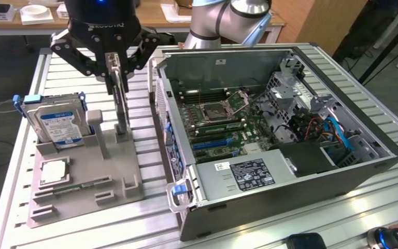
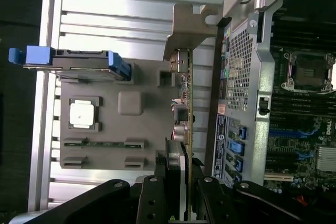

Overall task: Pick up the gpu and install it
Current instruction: 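Pick up the gpu and move the gpu toward the slot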

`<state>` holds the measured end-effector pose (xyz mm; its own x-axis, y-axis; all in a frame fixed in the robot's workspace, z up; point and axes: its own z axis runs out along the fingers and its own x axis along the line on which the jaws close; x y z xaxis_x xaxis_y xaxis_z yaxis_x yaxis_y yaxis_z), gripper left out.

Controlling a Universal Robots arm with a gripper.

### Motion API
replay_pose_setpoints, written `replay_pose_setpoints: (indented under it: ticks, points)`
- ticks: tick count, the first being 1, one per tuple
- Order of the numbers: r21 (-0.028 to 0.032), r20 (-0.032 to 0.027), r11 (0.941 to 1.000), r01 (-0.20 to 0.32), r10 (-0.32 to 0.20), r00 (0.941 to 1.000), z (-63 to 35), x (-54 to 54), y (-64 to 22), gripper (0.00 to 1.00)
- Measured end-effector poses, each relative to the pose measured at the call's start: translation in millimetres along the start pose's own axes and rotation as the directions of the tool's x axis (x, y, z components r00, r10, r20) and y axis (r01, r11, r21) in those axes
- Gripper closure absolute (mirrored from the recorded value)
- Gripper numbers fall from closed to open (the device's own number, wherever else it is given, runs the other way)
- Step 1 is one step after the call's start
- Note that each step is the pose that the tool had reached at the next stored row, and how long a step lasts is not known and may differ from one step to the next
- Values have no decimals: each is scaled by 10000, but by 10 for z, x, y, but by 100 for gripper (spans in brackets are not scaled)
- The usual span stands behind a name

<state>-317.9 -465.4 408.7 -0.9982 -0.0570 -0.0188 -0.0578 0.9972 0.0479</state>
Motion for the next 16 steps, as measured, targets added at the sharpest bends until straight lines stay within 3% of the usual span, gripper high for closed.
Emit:
replay_pose_setpoints:
  ticks: [16]
  points:
    - [0,-6,10000,-6,6,10000,5,-339,-19,72]
